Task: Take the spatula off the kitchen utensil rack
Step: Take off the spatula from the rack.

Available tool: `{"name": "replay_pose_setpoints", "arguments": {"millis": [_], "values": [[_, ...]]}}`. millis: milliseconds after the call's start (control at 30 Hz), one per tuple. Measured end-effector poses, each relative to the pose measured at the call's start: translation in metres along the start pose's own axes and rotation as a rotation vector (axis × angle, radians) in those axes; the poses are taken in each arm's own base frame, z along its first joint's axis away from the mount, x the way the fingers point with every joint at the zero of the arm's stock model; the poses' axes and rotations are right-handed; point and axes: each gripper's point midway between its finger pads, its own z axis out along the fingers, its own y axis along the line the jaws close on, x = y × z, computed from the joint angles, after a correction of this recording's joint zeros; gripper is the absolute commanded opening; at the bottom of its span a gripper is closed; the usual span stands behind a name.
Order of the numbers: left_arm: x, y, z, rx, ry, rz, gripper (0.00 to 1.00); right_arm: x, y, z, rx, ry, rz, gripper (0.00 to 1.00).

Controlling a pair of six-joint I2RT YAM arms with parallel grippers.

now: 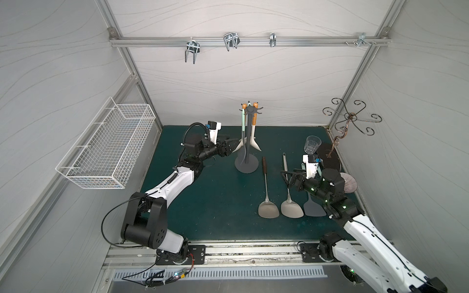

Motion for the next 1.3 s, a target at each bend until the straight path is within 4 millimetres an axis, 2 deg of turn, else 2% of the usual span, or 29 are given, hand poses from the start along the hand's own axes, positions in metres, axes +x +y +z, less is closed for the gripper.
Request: {"name": "replay_pose_setpoints", "arguments": {"millis": [367,633,733,1067,1300], "values": [[-0.013,0.009,0.032,0.087,0.006,0.045,0.65,0.003,0.013,0.010,-0.093,0.027,-0.026,0.99],[-0.018,0.006,0.045,0.125,0.018,0.080,0.48,0.011,0.016,0.019,-0.125,0.061,-0.033,0.99],[-0.020,0.001,0.048,0.137,0.020,0.103,0.45,0.016,0.015,0.023,-0.125,0.081,-0.031,0.99],[-0.002,-0.015,0.059,0.158,0.077,0.130,0.42,0.017,0.015,0.025,-0.126,0.087,-0.044,0.99],[0.000,-0.014,0.064,0.149,0.086,0.138,0.31,0.019,0.014,0.026,-0.124,0.092,-0.045,0.99]]}}
